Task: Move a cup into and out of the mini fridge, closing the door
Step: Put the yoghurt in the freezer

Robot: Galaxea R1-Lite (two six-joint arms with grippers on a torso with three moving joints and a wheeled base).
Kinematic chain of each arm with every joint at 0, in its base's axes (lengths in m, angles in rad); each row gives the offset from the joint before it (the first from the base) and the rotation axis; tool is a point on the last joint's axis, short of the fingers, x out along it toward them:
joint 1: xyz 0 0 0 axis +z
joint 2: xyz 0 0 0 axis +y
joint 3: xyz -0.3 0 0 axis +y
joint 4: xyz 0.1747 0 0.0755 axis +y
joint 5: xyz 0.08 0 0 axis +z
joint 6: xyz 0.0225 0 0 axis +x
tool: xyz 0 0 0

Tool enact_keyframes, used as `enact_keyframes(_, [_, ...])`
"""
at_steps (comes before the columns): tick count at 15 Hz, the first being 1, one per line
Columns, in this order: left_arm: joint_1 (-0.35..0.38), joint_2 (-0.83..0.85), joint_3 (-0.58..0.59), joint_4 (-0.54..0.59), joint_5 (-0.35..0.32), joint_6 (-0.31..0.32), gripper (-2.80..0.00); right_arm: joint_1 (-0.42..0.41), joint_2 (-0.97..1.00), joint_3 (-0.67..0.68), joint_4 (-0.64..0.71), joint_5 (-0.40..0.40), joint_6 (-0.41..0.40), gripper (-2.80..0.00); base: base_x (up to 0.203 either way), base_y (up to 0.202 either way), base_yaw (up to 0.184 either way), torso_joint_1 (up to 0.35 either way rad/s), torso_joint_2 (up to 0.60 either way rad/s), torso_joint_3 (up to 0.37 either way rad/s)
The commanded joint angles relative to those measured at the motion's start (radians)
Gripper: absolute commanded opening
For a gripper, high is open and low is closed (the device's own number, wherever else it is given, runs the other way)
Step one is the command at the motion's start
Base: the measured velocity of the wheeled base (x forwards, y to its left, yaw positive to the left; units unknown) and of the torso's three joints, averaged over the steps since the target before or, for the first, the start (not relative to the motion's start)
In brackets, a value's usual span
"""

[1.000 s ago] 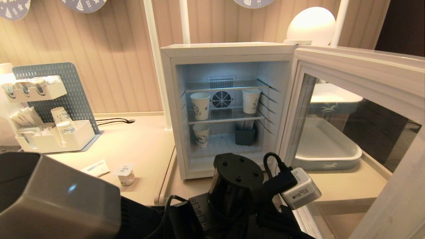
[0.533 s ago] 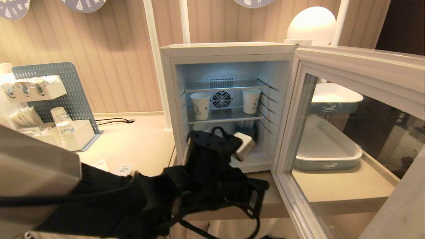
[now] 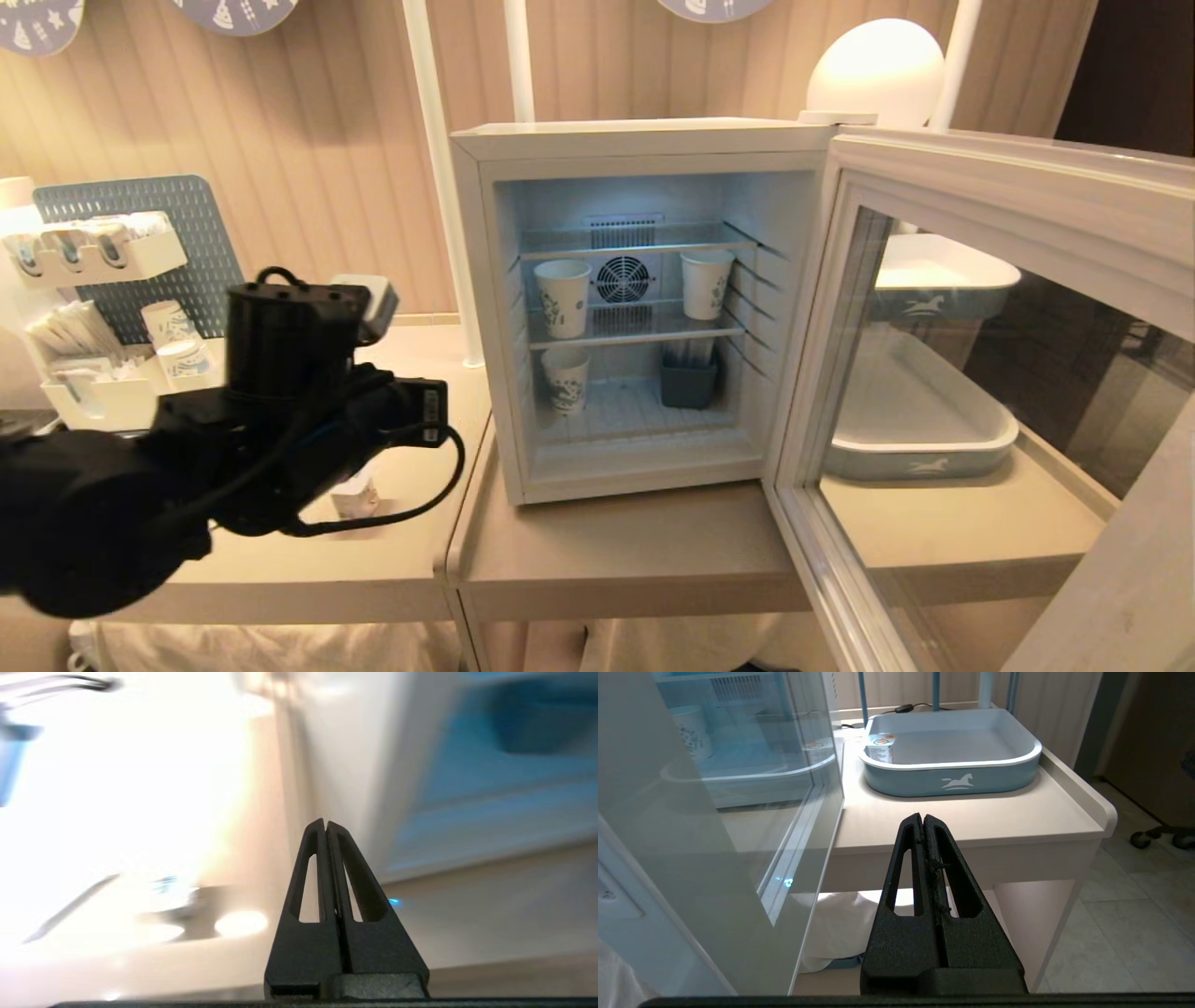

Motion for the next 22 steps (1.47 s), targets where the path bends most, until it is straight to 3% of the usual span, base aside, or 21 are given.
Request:
enact_keyframes(1, [0.065, -0.247, 0.060, 0.037, 0.041, 0.025, -2.80, 0.000, 0.000, 0.011, 0.000, 0.000, 0.000, -2.80, 0.000, 0.000, 0.000, 0.000, 0.00, 0.000])
enact_keyframes(4, [0.116, -0.610, 0.106, 0.249, 0.078, 0.057, -2.80, 0.000, 0.000, 0.011, 0.000, 0.000, 0.000, -2.80, 0.000, 0.000, 0.000, 0.000, 0.00, 0.000])
enact_keyframes(7, [0.158, -0.957, 0.094, 0.589, 0.095, 0.067, -2.80, 0.000, 0.000, 0.011, 0.000, 0.000, 0.000, -2.80, 0.000, 0.000, 0.000, 0.000, 0.00, 0.000])
enact_keyframes(9, [0.249, -1.131, 0.067, 0.813, 0.083, 0.072, -2.80, 0.000, 0.000, 0.011, 0.000, 0.000, 0.000, -2.80, 0.000, 0.000, 0.000, 0.000, 0.00, 0.000])
enact_keyframes(11, [0.345, -1.281, 0.054, 0.965, -0.025, 0.075, -2.80, 0.000, 0.000, 0.011, 0.000, 0.000, 0.000, -2.80, 0.000, 0.000, 0.000, 0.000, 0.00, 0.000])
enact_keyframes(14, [0.416, -1.529, 0.093, 1.071, -0.346, 0.083, -2.80, 0.000, 0.000, 0.011, 0.000, 0.000, 0.000, -2.80, 0.000, 0.000, 0.000, 0.000, 0.00, 0.000])
enact_keyframes(16, [0.435, -1.585, 0.196, 1.016, -0.420, 0.062, -2.80, 0.000, 0.000, 0.011, 0.000, 0.000, 0.000, -2.80, 0.000, 0.000, 0.000, 0.000, 0.00, 0.000])
enact_keyframes(18, [0.441, -1.581, 0.426, 0.767, -0.413, 0.065, -2.80, 0.000, 0.000, 0.011, 0.000, 0.000, 0.000, -2.80, 0.000, 0.000, 0.000, 0.000, 0.00, 0.000])
enact_keyframes(20, [0.444, -1.579, 0.675, 0.519, -0.400, 0.111, -2.80, 0.000, 0.000, 0.011, 0.000, 0.000, 0.000, -2.80, 0.000, 0.000, 0.000, 0.000, 0.00, 0.000])
enact_keyframes(21, [0.445, -1.579, 0.751, 0.445, -0.398, 0.133, -2.80, 0.000, 0.000, 0.011, 0.000, 0.000, 0.000, -2.80, 0.000, 0.000, 0.000, 0.000, 0.00, 0.000])
enact_keyframes(22, [0.446, -1.578, 0.787, 0.439, -0.399, 0.151, -2.80, 0.000, 0.000, 0.011, -0.002, 0.000, 0.000, -2.80, 0.000, 0.000, 0.000, 0.000, 0.00, 0.000])
